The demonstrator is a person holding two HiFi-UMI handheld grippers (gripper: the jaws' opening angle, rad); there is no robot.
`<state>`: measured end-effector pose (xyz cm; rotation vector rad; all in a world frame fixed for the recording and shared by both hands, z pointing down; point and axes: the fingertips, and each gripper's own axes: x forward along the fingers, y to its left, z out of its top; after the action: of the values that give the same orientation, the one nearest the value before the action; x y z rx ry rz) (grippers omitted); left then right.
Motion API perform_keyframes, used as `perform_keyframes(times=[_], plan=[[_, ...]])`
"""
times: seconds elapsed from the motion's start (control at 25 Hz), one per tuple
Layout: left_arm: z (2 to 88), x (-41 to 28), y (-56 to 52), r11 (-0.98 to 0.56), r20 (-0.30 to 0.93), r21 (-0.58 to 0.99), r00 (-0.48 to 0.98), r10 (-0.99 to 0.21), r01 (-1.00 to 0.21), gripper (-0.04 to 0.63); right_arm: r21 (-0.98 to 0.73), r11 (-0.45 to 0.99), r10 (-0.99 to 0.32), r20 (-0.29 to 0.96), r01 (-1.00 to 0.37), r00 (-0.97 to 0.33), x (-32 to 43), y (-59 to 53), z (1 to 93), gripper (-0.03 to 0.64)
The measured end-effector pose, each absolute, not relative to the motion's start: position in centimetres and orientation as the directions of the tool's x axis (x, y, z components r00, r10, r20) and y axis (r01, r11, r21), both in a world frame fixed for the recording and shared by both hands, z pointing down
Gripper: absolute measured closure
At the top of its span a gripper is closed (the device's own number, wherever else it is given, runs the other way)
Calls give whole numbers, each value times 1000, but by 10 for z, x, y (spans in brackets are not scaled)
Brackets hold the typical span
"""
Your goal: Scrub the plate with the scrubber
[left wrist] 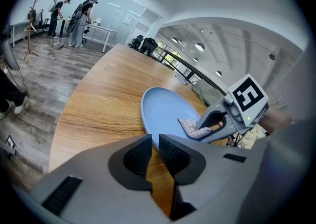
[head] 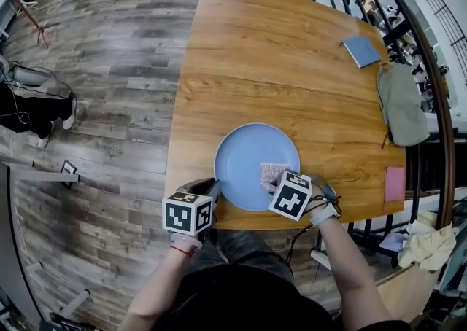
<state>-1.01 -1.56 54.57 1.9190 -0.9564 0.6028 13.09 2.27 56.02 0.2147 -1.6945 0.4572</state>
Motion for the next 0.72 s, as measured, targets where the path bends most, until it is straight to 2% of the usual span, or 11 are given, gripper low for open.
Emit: perform_keyframes(times=[0.12,0.36,0.72], plan=[[546,-8,-19,-314,717,493,583,-382,-812,555,-258,898,194,959,-358,-206,115,42,560,522],[547,-7,-19,-311,711,500,588,-385,-808,557,-327,894,256,934,-308,-249,85,56,560,522],[546,-8,-19,-306,702,515,599,-386,-801,557,-348,891,235,903,-291,-359,46,43,557,523]])
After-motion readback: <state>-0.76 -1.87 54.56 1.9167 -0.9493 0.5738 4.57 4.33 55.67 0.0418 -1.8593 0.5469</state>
